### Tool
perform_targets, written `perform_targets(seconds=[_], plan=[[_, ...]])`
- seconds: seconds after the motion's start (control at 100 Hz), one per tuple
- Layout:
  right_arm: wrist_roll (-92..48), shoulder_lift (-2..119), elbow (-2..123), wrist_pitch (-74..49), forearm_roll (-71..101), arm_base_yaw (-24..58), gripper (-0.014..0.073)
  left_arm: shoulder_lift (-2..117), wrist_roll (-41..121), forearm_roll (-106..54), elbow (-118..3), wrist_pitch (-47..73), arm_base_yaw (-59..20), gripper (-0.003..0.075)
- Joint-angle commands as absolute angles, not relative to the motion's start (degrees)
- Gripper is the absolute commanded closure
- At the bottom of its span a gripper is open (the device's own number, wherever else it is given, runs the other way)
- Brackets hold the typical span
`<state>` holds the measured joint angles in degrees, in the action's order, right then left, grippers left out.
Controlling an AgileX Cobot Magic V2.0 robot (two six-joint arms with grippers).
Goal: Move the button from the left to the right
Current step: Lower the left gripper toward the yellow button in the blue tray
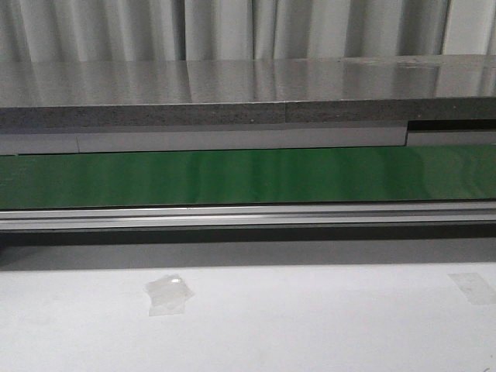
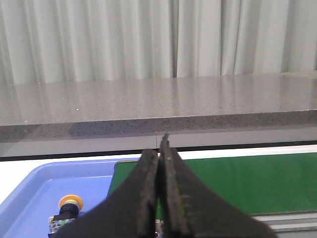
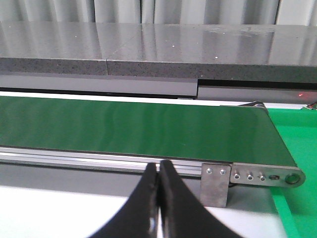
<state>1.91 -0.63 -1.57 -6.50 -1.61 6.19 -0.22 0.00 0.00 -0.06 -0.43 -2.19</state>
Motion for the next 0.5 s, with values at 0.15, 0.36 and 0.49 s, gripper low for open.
perform_targets(seconds=[0.15,0.36,0.49], plan=[[1.32,-1.72,-0.68,-2.19,-1.54,6.22,0.0662,-2.10,-0.42,0.00,2.57,-5.19,-2.68,0.0740],[1.32,-1.72,-0.68,-2.19,-1.54,6.22,0.0662,-2.10,-0.42,0.00,2.57,-5.19,-2.68,0.0740],[1.32,-1.72,-0.68,-2.19,-1.54,6.22,0.0662,-2.10,-0.42,0.00,2.01,-6.78,-2.68,0.0740]])
